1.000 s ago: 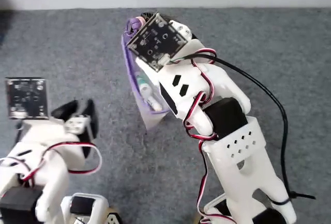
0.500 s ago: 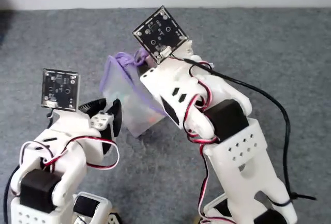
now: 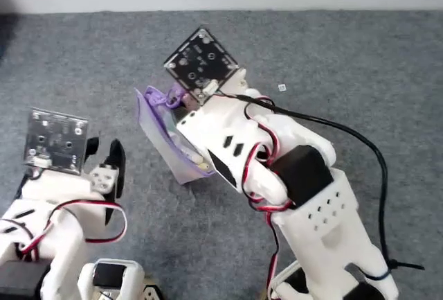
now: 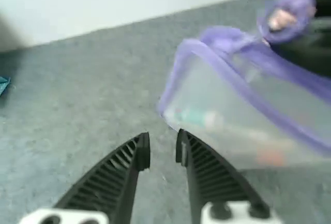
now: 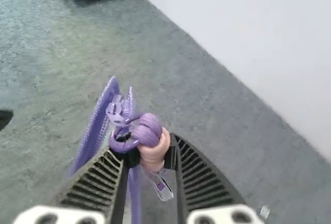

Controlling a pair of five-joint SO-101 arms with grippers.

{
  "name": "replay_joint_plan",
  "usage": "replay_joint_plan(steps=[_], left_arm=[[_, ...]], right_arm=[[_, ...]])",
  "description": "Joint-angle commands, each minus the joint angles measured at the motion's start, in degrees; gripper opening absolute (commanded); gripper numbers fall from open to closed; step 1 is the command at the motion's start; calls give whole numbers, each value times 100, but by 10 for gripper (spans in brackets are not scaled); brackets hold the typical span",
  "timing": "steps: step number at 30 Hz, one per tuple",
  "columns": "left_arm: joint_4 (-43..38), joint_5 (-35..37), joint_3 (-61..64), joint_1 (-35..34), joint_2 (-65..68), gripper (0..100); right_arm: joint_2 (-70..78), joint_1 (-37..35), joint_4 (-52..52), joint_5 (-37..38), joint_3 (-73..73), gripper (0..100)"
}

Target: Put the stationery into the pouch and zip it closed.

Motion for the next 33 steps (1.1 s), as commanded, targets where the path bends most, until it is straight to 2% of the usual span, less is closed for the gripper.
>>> replay_joint_plan(steps=[1,6,11,17,22,27,33], left_arm=[[141,18,-242,396,62,94],[-97,897,-207,1231,79,94],[-862,1371,505,1908,79,93],[-2092,1802,1341,2101,79,93],[-2813,2251,1578,2092,527,93],[-2655,2418,1147,2075,1275,93],[-1618,1952,207,2066,1327,93]], right_arm=[[-13,-40,-708,492,-105,7],[-48,-40,-1235,1064,-176,7],[180,-40,-1279,1169,-923,7],[585,154,-1235,1169,-1644,7],[602,31,-549,1125,-1679,7],[593,-4,22,703,-1679,7],[593,84,1156,-105,-1679,7]])
